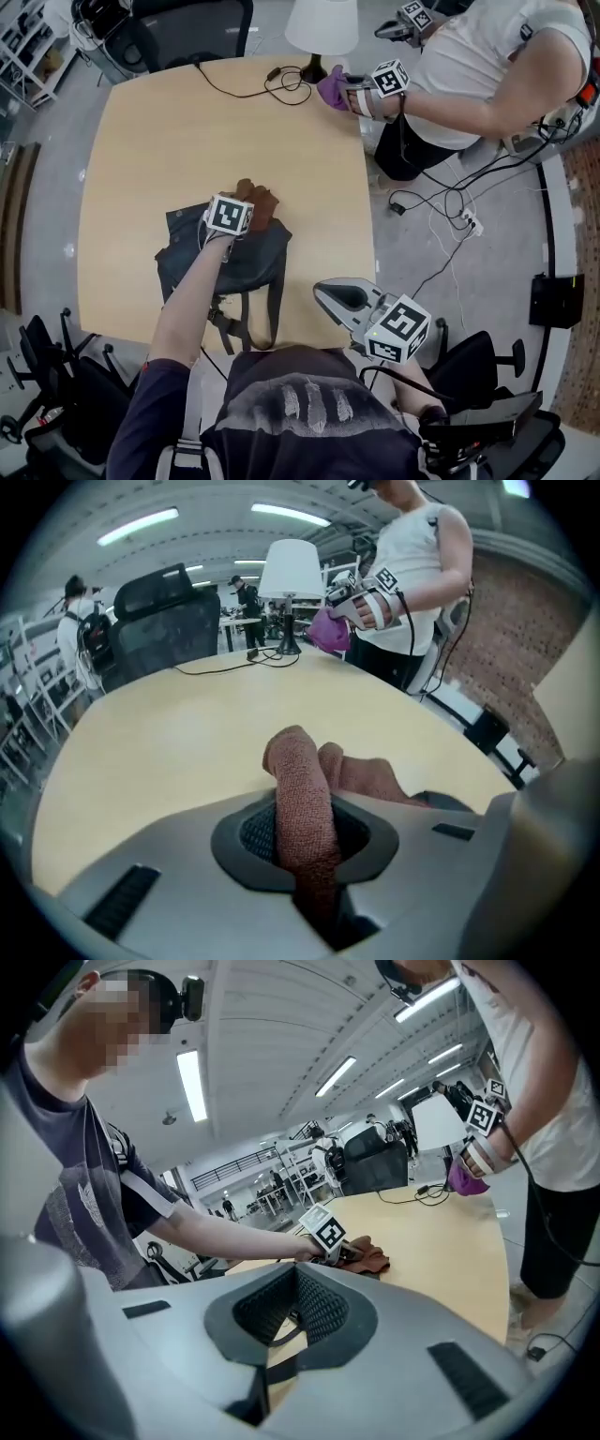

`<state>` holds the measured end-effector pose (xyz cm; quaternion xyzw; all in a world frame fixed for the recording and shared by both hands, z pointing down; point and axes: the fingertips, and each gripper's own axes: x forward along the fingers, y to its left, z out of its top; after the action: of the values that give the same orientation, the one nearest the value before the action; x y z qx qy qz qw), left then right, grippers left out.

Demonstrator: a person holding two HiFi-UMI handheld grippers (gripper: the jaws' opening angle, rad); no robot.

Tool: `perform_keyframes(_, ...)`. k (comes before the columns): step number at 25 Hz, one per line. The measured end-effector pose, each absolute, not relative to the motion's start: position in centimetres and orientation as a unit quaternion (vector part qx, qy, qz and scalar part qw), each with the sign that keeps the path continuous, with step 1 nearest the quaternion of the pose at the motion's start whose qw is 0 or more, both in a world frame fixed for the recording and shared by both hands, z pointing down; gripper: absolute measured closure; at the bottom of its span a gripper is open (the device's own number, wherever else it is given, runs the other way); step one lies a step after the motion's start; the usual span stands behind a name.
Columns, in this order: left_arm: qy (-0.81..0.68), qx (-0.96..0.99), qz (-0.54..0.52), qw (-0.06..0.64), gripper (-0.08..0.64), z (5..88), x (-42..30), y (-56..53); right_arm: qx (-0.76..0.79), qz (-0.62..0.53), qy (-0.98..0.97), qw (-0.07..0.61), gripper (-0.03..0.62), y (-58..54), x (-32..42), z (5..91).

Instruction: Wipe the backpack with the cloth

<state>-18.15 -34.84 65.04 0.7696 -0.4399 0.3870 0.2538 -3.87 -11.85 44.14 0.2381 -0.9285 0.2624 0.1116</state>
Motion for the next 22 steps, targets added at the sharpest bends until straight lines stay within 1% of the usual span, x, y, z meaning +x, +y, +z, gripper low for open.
perform_keyframes(3,-0.458,0.749,0.427,0.218,0.502,65.4,-23.2,-33.9,0.229,0.264,-0.931,0.106,0.589,-11.9,-5.4,43.8)
perform_keyframes(8,-0.494,0.715,0.454,0.198,0.502,66.1,-31.4,-32.8,0.214,0.271,-0.933,0.099,0.589,-11.8,-7.7,43.6)
perform_keyframes(15,-0.545,0.682,0.425,0.239,0.502,66.0,-40.6,-30.6,0.208,0.266,-0.935,0.112,0.589,-11.7,-10.8,43.8)
perform_keyframes(18,-0.557,0.671,0.425,0.245,0.502,65.6,-42.7,-29.6,0.202,0.264,-0.936,0.114,0.589,-11.7,-12.0,43.7)
perform_keyframes(22,-0.566,0.647,0.448,0.246,0.502,65.4,-45.3,-28.2,0.194,0.274,-0.937,0.097,0.589,-11.2,-12.1,42.9)
